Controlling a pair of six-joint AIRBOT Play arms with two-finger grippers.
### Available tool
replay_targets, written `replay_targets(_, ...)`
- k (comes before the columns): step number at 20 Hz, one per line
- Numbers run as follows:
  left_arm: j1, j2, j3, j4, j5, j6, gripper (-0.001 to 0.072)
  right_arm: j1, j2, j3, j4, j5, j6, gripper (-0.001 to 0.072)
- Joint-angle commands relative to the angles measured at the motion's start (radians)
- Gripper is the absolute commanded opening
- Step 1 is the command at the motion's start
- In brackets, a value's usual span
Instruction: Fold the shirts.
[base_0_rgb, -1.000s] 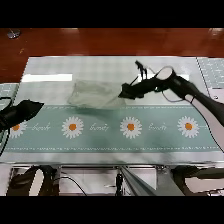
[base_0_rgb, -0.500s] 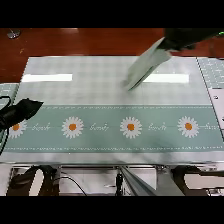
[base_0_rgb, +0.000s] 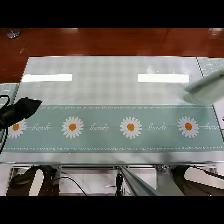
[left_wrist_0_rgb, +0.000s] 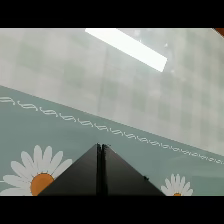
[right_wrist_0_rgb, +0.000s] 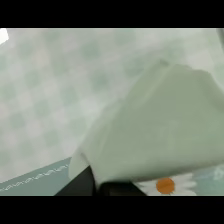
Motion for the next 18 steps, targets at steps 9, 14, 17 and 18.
replay_targets(9, 0.0, 0.001, -0.001, 0.0, 0.002, 0.003, 0.0023, -0.456, 0.542, -0.756, -0.583, 0.068, 0.064, 0.003)
replay_targets(14, 0.0, -0.004, -0.001, -0.005, 0.019, 0.004, 0.0023, -0.455, 0.567, -0.846, -0.581, -0.021, 0.089, 0.0616)
replay_targets(17, 0.0, -0.047, 0.011, -0.15, 0.114, 0.088, 0.0023, -0.454, 0.503, -0.734, -0.236, -0.228, 0.056, 0.033)
replay_targets(18, 0.0, -0.091, 0.043, -0.258, 0.115, 0.161, 0.0022, -0.449, 0.47, -0.684, -0.002, -0.328, -0.019, 0.002)
